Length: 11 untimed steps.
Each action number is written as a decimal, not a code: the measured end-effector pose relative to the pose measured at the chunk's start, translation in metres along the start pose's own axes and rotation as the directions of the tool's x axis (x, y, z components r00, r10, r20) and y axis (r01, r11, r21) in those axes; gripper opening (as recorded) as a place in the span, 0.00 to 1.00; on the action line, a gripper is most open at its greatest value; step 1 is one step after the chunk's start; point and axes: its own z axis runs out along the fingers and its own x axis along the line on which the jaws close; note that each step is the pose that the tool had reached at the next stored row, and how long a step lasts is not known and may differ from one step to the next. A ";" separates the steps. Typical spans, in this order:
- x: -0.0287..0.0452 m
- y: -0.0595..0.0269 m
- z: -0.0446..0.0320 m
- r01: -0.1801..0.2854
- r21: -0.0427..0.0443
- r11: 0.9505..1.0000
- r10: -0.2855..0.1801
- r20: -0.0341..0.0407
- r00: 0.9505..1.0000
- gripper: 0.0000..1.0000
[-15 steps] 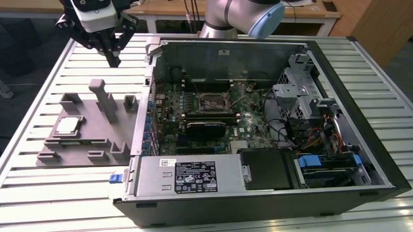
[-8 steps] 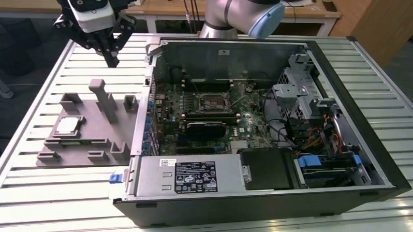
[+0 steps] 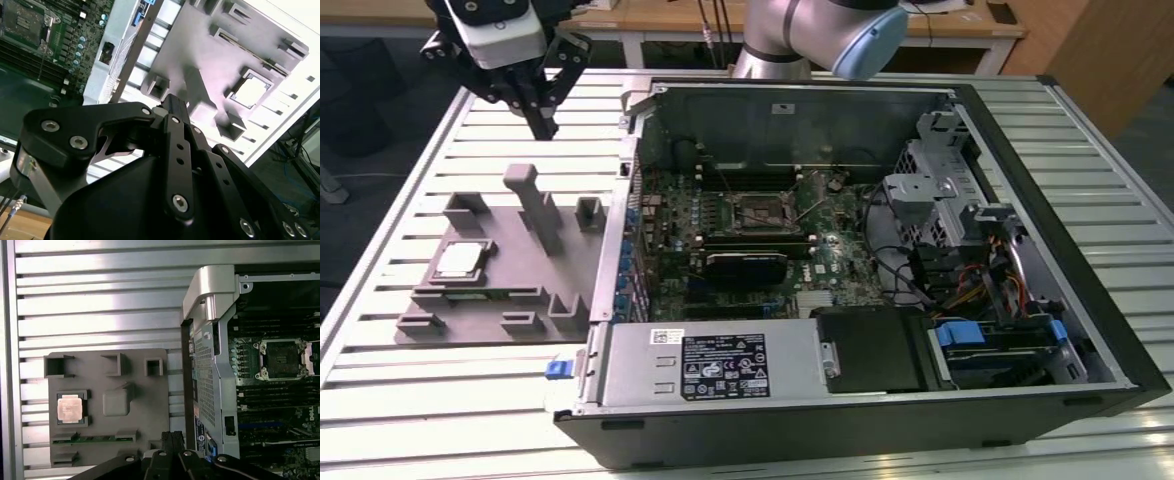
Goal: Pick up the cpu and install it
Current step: 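Reach for the cpu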
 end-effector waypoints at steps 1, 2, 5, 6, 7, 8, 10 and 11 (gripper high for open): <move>0.0010 -0.0001 0.0001 0.000 0.000 1.000 0.000 0.000 1.000 0.11; 0.0025 -0.0002 0.0004 0.000 0.000 1.000 0.000 0.000 1.000 0.11; 0.0072 -0.0006 0.0011 0.000 0.000 1.000 0.000 0.000 1.000 0.11; 0.0087 -0.0007 0.0013 0.000 0.000 1.000 0.000 0.000 1.000 0.11; 0.0103 -0.0009 0.0016 0.000 0.000 1.000 0.000 0.000 1.000 0.11; 0.0111 -0.0010 0.0018 0.000 0.000 1.000 0.000 0.000 1.000 0.11; 0.0134 -0.0012 0.0024 0.000 0.000 1.000 0.000 0.000 1.000 0.11; 0.0138 -0.0012 0.0028 0.000 0.000 1.000 0.000 0.000 1.000 0.11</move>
